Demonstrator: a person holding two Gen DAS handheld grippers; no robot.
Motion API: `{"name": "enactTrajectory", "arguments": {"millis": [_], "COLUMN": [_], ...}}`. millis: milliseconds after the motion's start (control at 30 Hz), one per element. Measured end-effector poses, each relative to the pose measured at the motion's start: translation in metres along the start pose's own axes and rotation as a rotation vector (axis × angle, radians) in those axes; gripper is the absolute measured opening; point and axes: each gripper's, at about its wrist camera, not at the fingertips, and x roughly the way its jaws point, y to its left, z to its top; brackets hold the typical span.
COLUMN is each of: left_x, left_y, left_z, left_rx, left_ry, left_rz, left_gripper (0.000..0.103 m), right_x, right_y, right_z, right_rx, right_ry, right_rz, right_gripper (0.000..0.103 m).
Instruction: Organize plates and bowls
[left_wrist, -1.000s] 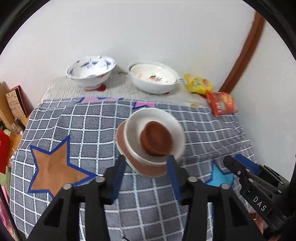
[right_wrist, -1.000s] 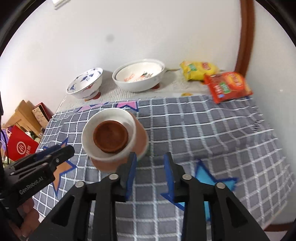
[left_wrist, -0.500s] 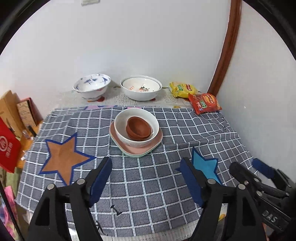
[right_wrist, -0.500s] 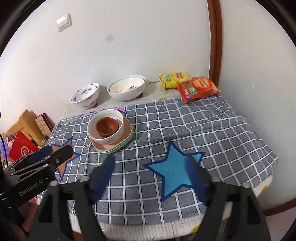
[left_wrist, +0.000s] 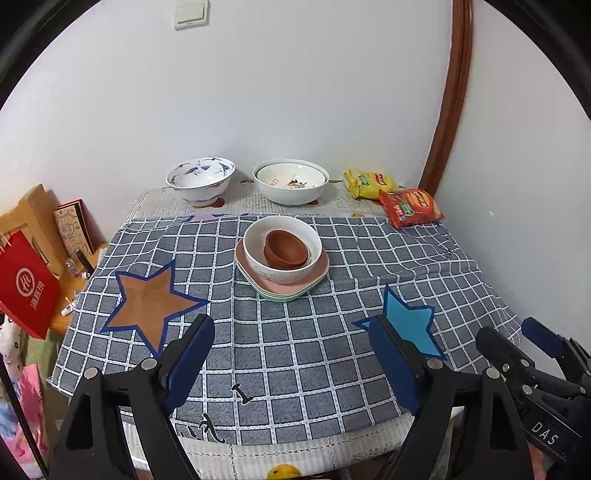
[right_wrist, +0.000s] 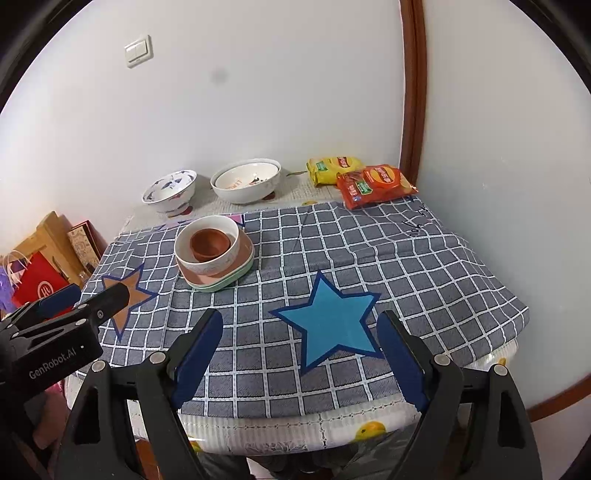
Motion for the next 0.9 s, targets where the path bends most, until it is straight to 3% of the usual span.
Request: {"name": "enactTrajectory", "arguments": {"millis": [900], "left_x": [-0.011], "left_y": [-0.002], "left_z": [-0.002], "left_rx": [0.001], "left_ry": [-0.003], "left_rz": [0.014], "left_gripper": [0.085], "right_x": [-0.015], "right_y": [0.01], "right_z": [-0.006], "right_rx": [0.004], "right_ry": [-0.02], "right_rz": [0.006], "right_gripper": [0.085]}}
